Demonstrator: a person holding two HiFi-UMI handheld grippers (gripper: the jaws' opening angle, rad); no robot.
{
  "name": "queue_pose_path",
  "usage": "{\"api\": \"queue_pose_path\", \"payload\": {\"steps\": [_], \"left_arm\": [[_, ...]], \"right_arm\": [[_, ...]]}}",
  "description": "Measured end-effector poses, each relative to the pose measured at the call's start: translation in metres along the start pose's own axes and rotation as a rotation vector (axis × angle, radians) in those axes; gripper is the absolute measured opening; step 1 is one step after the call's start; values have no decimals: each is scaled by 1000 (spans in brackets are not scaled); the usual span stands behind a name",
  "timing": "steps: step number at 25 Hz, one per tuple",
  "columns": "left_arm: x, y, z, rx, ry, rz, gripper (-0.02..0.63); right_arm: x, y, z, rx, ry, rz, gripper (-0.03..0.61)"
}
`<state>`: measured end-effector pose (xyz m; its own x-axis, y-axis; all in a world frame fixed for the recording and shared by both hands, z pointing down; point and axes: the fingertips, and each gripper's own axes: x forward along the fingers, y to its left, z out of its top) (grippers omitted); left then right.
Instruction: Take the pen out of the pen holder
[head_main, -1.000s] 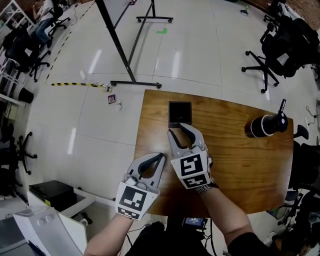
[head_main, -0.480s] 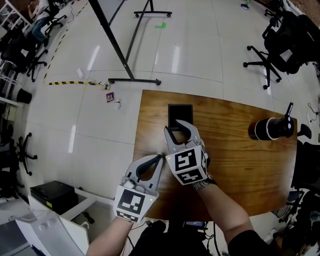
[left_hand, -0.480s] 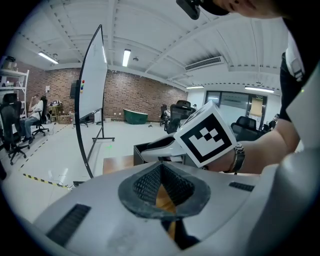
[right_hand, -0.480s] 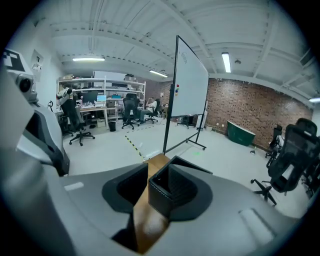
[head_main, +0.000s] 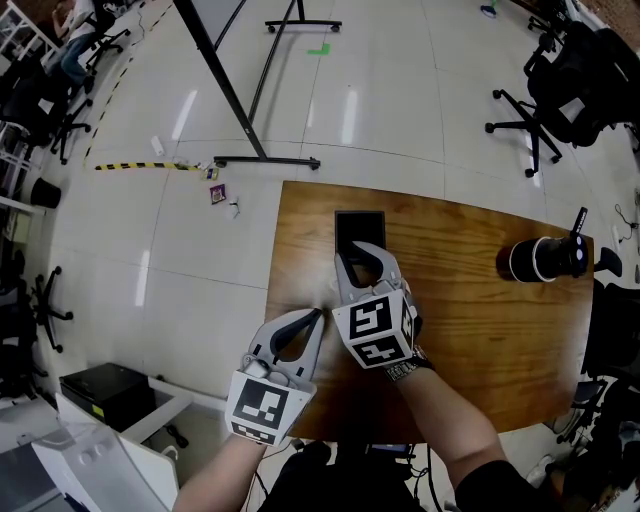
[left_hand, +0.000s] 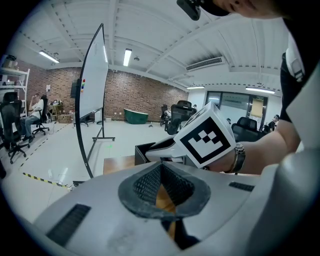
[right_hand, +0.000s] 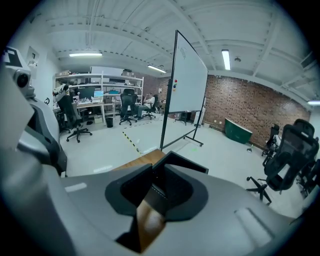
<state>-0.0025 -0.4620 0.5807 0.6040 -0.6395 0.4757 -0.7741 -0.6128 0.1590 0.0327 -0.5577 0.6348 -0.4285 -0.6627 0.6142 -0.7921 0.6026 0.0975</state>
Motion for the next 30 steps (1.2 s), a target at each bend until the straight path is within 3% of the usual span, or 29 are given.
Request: {"api": "queue_pose_path", "payload": {"steps": [11, 30], "left_arm": [[-2, -5, 9, -10, 2, -6, 5], [-69, -30, 47, 82, -118, -1, 5]], "right_arm": [[-13, -19, 5, 6, -13, -66, 46], [-102, 1, 62, -35, -149, -147, 44]]}}
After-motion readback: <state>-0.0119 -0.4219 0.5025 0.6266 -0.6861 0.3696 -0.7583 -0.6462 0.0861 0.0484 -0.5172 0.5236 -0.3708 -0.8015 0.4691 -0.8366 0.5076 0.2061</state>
